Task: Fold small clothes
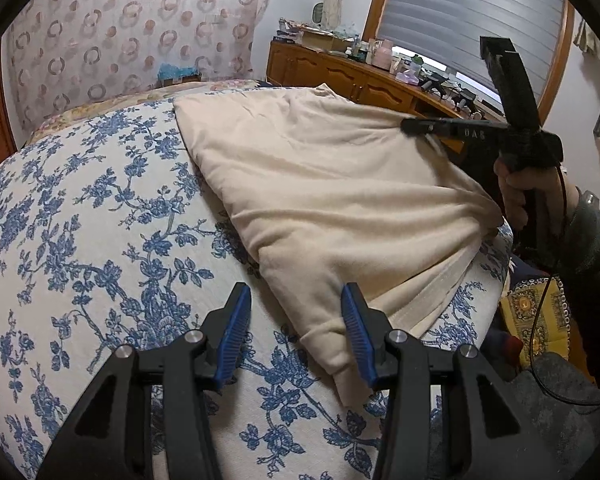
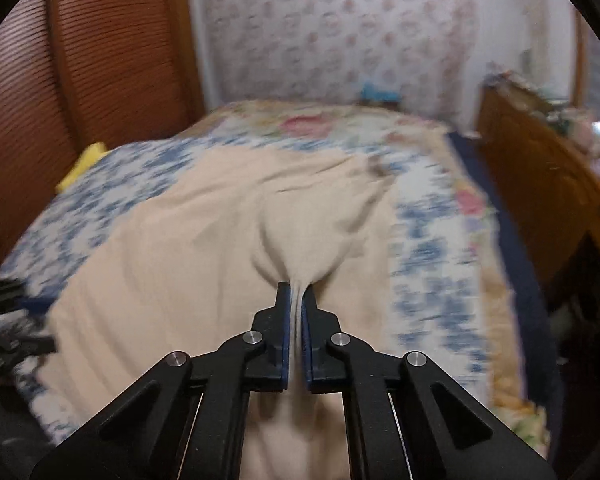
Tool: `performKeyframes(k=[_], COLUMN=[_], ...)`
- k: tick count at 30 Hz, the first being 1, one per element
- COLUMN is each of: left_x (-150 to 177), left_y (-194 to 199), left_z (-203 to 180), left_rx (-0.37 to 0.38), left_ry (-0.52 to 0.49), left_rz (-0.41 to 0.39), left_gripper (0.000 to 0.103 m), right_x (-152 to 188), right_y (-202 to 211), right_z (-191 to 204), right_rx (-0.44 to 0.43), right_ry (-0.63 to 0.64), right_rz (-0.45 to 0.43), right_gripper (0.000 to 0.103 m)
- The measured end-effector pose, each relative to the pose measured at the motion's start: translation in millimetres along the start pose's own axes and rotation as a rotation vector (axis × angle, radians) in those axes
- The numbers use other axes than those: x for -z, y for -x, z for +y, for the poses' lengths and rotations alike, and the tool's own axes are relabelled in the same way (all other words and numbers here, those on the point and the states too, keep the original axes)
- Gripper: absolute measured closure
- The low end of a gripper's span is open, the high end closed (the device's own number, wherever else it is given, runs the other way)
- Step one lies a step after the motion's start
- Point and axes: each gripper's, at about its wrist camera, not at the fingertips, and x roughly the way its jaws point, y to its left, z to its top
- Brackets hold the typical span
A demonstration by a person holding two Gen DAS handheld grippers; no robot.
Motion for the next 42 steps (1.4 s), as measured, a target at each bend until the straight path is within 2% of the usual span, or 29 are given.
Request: performKeyframes(k=[3,6,9,13,16,20,33,42], left_x=[2,4,5,6,6,7,8,8], left_y=[-3,-2,-1,1,1,3,4,3], left_z=[-2,-5,-5,-7,-7,-7,-7,-7], left_rx=[0.005,0.007,0.011,0.009,0.009,0.012,0.011,0.010], left_ry=[-0.003,-0.009,-0.006,-0.006,-0.005,-0.003,-0.002,-0.003], left_rz=[0.010,0.010,0.009,0.008,0.008,0.005,0.005,0.006], left_gripper=[0.057,0.057,0.057,0.057,0.057,0.057,0.057,0.057], right_x=[0,3,7,16,29,48,90,99], right_y=[4,3,3,18,32,44,44,50], right_z=[-16,-22,-22,-20,-16,-11,-5,-3], right_rx=[0.029,0.069,0.093,0.097,0.084,0.039,0.034,0.006], right_ry=[-0.065,-0.059,-0.058,-0.044,-0.045,-0.060,-0.070,-0.080], right_rz=[-0.007,0.008,0.025,0.017,0.035,0.059,0.192,0.184], right_gripper=[0.101,0.100,0.092,0.070,0.060,0.057,0.053,0.052])
